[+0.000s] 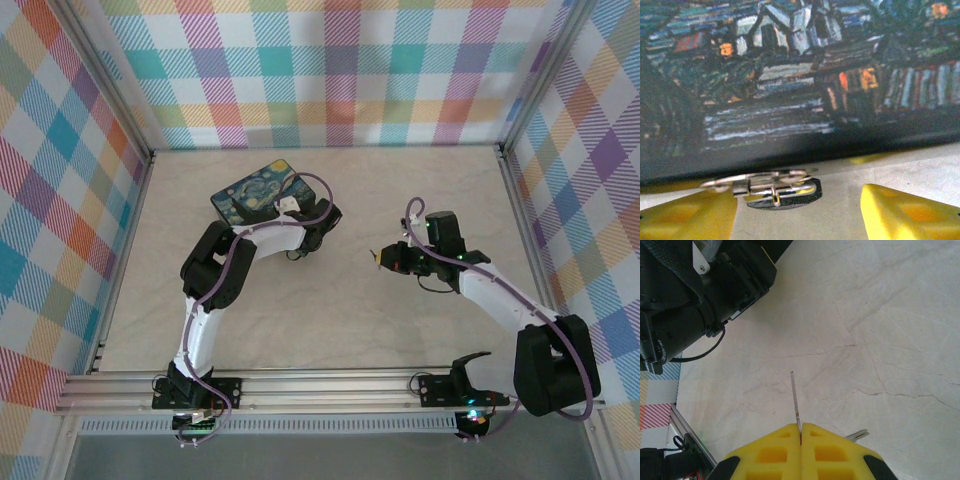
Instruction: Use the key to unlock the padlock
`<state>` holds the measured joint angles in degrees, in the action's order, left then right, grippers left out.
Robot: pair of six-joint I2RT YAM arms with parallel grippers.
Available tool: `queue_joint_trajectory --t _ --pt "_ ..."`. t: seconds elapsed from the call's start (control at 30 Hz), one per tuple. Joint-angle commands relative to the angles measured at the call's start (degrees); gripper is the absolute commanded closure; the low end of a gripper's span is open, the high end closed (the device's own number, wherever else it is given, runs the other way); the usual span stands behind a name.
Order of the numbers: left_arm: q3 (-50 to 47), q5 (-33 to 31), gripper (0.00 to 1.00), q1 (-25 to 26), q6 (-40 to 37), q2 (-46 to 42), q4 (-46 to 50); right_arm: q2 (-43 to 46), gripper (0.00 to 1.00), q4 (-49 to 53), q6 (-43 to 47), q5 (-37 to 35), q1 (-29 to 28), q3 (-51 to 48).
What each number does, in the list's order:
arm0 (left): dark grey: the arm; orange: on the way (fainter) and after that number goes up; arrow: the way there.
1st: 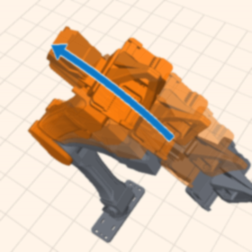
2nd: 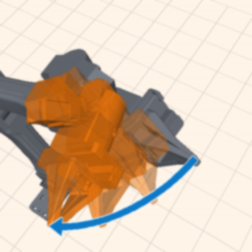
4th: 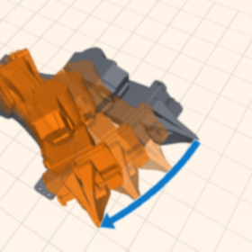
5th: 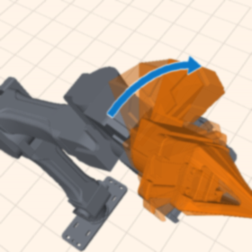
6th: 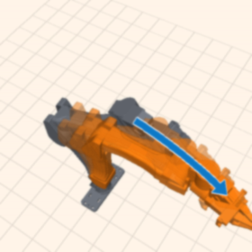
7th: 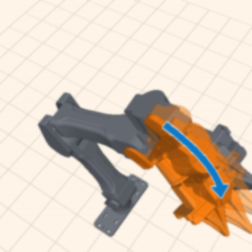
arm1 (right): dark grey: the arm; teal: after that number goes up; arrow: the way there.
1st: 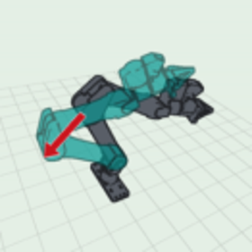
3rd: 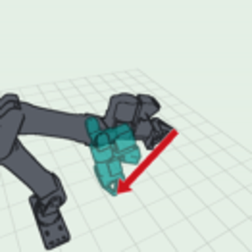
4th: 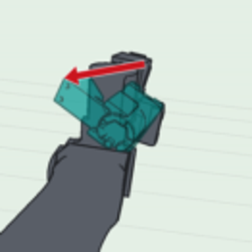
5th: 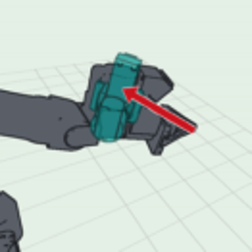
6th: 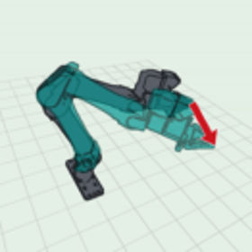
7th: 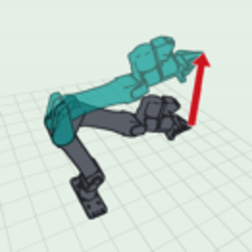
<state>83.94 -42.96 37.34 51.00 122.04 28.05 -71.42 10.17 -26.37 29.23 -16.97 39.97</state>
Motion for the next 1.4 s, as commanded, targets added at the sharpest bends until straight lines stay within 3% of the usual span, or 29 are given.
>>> queue_joint_trajectory --t 0.0,0.47,0.63,0.8,1.03,1.37 --pt "-0.19 -1.94 0.38 -0.90 -0.74 1.16 -2.28 -0.61 0.95 -1.22 -0.17 1.48 -0.60 1.37" --pt "-6.62 -1.18 0.62 -1.92 2.32 0.48 -7.26 -2.00 0.95 -2.48 -0.79 1.32 -2.26 0.96" --pt "-7.56 -0.78 0.59 -1.84 1.84 -1.19 -7.97 -2.76 0.94 -3.05 -1.05 1.05 -3.14 0.83" --pt "-5.56 -3.49 0.40 -0.37 3.92 -3.49 -4.74 -3.37 0.94 -3.65 -1.05 0.64 -3.22 0.99" --pt "2.91 -4.03 0.40 -0.24 7.80 -0.22 3.46 -3.33 0.94 -3.92 -0.96 0.76 -3.22 1.36" --pt "3.81 -2.72 0.43 -1.92 8.71 1.34 4.53 -2.84 0.93 -3.67 0.18 0.49 -3.19 0.47"
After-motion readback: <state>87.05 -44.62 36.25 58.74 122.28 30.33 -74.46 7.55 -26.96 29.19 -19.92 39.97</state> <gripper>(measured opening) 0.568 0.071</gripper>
